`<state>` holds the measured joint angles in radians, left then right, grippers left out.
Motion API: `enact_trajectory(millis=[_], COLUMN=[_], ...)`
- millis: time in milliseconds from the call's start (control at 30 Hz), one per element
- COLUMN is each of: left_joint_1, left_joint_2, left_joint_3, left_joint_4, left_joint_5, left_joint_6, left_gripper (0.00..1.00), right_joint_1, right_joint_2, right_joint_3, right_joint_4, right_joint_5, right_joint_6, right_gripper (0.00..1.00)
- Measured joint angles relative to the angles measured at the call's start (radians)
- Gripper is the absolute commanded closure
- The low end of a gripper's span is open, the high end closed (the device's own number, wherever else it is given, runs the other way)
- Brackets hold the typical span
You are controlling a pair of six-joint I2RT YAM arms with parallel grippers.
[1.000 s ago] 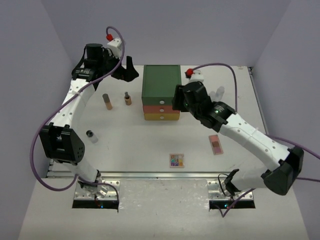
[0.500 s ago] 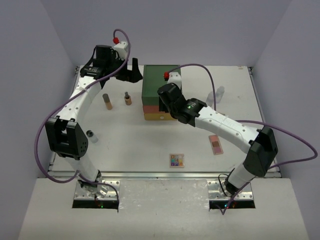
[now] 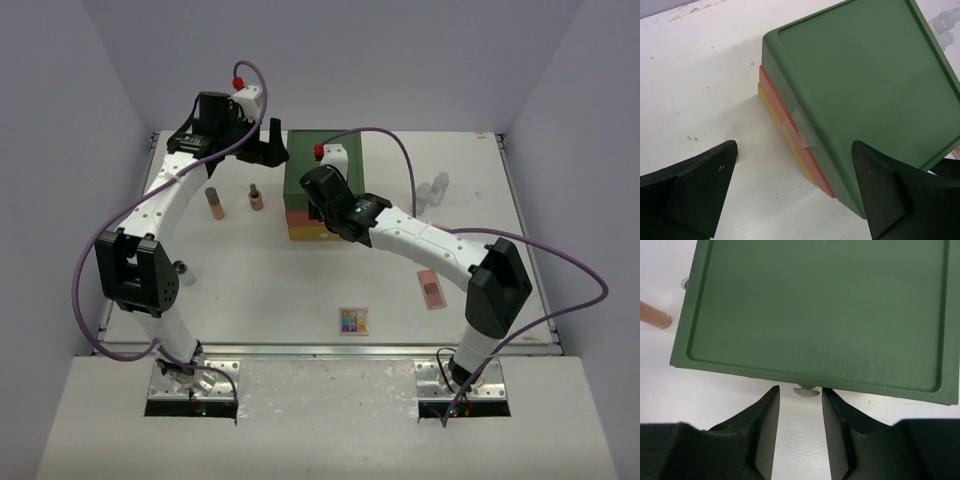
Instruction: Organize the makeup
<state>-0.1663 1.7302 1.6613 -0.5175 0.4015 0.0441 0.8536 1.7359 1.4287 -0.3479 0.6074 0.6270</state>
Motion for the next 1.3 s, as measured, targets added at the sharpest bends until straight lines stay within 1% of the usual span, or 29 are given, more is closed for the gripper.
enact_trajectory(millis=[100,433,667,700,800,867,1133,1300], left_joint_1=[-0.005,-0.042,-0.051,-0.051,-0.051,-0.052,-0.052,-0.052], left_joint_2=[0.0,0.005,0.005,0.005,0.005,0.005,0.005,0.005], left_joint_3=[-0.004,-0.032,-0.034,-0.035,-0.041,-0.044,-0.056,-0.057], left_joint_4=[0.006,0.022,0.024,0.025,0.027,0.027,0.028,0.028], left_joint_5=[-0.002,-0.014,-0.017,-0.017,-0.017,-0.017,-0.018,-0.022], left_joint_6=[0.0,0.001,0.007,0.008,0.011,0.014,0.027,0.03], left_gripper=[0.04,0.04,0.04,0.04,0.04,0.04,0.03,0.03], right_joint_1=[0.0,0.003,0.007,0.007,0.008,0.008,0.008,0.042], right_joint_2=[0.001,0.003,0.032,0.033,0.034,0.034,0.03,-0.041], right_joint_3=[0.002,0.002,0.003,0.003,0.003,0.003,-0.003,-0.088], right_joint_4=[0.001,0.0,0.002,0.004,0.004,0.005,0.003,0.011], right_joint_5=[0.02,0.054,0.075,0.078,0.083,0.085,0.079,0.069], right_joint_6=[0.006,0.018,0.028,0.03,0.035,0.036,0.04,0.056], right_gripper=[0.66,0.69,0.75,0.77,0.9,1.0,1.0,1.0])
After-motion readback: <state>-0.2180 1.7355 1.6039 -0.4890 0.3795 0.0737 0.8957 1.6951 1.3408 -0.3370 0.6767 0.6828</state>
